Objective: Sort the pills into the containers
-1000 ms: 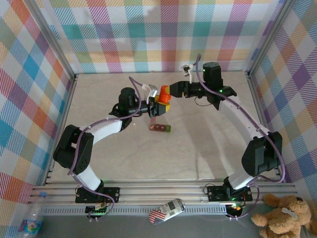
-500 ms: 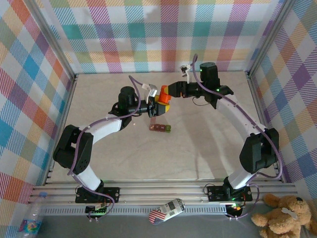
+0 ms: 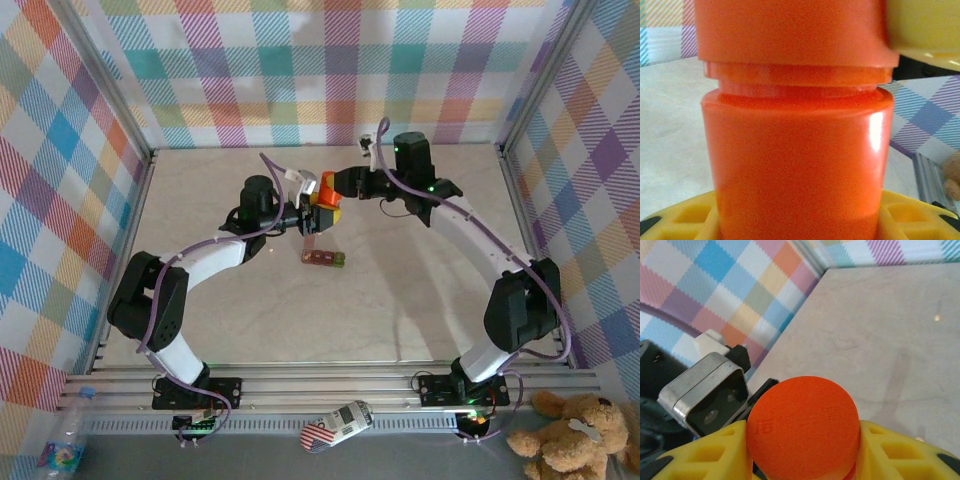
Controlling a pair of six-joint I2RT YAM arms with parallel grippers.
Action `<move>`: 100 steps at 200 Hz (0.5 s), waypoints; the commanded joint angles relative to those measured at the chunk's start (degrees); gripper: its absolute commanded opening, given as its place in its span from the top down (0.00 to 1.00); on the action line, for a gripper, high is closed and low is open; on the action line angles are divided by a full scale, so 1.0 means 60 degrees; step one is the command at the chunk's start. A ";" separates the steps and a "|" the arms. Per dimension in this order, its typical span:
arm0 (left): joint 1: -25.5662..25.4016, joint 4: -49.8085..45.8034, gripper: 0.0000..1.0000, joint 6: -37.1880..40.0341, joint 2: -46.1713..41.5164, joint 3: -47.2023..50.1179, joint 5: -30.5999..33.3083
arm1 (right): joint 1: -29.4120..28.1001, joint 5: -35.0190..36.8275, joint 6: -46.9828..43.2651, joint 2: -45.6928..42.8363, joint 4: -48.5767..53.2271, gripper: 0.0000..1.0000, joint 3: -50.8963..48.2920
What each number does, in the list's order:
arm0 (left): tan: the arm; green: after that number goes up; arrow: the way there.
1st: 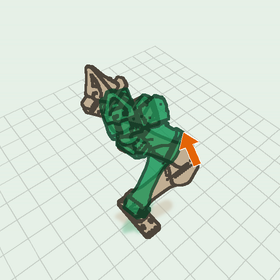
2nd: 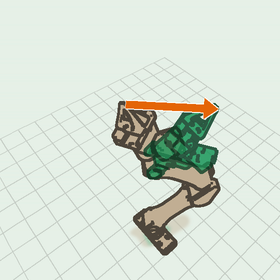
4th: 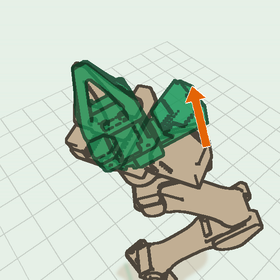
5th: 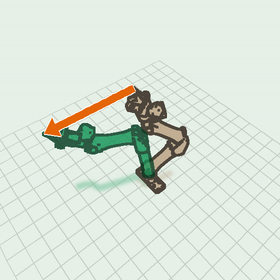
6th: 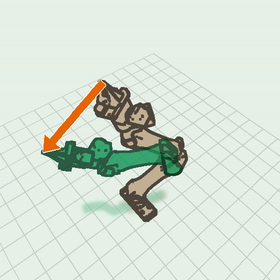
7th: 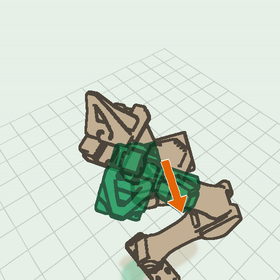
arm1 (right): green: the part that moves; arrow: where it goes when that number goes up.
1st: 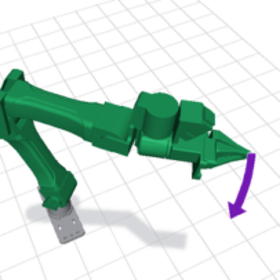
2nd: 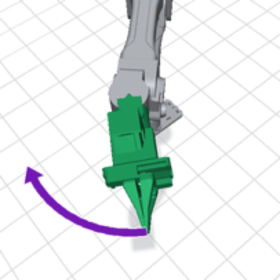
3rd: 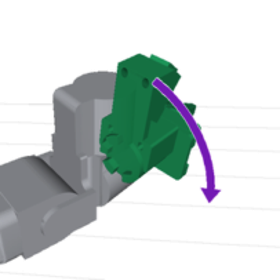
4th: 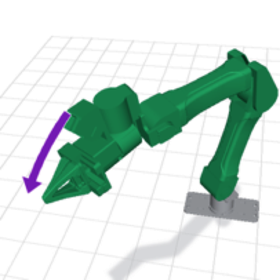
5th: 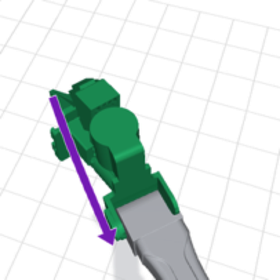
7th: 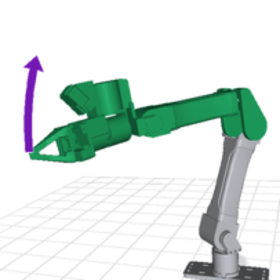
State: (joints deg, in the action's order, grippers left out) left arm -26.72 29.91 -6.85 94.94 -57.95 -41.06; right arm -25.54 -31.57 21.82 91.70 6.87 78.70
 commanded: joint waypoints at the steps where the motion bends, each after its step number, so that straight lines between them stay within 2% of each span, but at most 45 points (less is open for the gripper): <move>1: -0.0205 0.1120 1.00 -0.0038 -0.0551 -0.0073 0.1664 | -0.1112 0.1200 0.0485 -0.0294 0.0093 0.55 -0.0743; 23: -0.0555 0.1199 1.00 0.0220 -0.0603 0.0015 0.2611 | -0.1480 0.2063 0.1043 -0.0183 -0.0336 0.55 -0.1032; 64: -0.1274 0.1039 1.00 0.0818 -0.0494 -0.0061 0.3852 | -0.1544 0.2418 0.1521 0.0097 -0.0328 0.55 -0.0777; 100: -0.1435 0.1030 1.00 0.0774 -0.0210 -0.0199 0.4227 | -0.1543 0.2551 0.1377 0.0083 -0.0003 0.53 -0.0416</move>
State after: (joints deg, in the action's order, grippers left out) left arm -33.17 28.18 -4.47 94.41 -56.38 -17.98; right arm -31.29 -11.64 27.73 90.37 2.11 74.48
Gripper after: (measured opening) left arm 0.513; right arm 0.470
